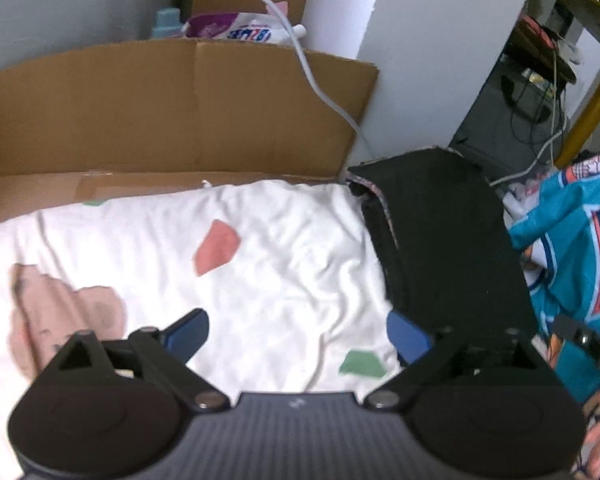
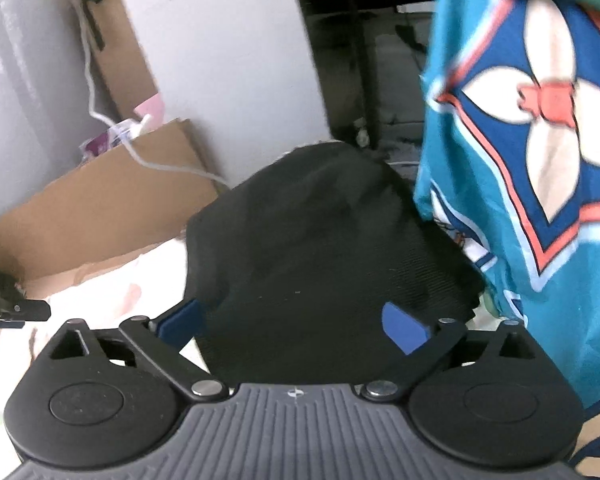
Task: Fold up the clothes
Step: 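Lower the garment onto the duvet corner and open both grippers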
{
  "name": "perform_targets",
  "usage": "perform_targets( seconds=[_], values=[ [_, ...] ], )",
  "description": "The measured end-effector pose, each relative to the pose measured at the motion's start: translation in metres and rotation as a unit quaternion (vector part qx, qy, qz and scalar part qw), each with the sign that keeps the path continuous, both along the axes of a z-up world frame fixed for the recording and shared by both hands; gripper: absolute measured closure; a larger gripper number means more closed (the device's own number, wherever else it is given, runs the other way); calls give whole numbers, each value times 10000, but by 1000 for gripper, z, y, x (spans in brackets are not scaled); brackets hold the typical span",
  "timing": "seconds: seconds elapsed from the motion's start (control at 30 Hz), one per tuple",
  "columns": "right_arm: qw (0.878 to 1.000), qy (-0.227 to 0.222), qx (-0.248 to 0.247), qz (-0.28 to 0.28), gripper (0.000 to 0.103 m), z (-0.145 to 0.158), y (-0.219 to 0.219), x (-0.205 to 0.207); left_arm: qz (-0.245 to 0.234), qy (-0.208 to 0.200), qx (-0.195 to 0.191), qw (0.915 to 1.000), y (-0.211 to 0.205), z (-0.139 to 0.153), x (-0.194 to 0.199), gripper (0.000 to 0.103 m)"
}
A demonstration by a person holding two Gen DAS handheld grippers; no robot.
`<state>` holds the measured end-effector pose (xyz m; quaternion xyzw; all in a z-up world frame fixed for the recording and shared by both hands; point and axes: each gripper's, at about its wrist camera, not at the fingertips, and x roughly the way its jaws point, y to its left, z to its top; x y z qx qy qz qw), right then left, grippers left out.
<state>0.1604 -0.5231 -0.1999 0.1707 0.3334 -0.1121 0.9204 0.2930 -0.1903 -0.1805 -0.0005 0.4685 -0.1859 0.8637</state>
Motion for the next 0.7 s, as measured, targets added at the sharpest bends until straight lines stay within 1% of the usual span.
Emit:
perform_targets(
  seconds=[0.13, 0.23, 0.3, 0.4, 0.43, 0.53, 0.7],
  values=[
    [9999, 22, -78, 150, 1, 29, 20, -4, 72, -308, 163, 9994, 14, 32, -17, 2],
    [9997, 56, -12, 233, 1, 51, 35, -8, 171, -367, 229, 9989, 24, 56, -29, 1],
    [9995, 97, 43, 293, 1, 64, 46, -10, 318, -451, 407, 9977, 33, 71, -39, 1],
    [9994, -8, 54, 332, 1, 84, 61, -19, 581, -528, 605, 9951, 48, 92, -53, 1],
    [9994, -5, 12, 344, 1, 90, 66, -22, 650, -511, 566, 9950, 54, 99, -58, 1],
    [9988, 71, -78, 475, 1, 111, 81, -35, 828, -453, 510, 9942, 71, 121, -72, 1],
    [9978, 183, 33, 637, 1, 147, 104, -53, 1134, -547, 760, 9891, 96, 152, -103, 2]
  ],
)
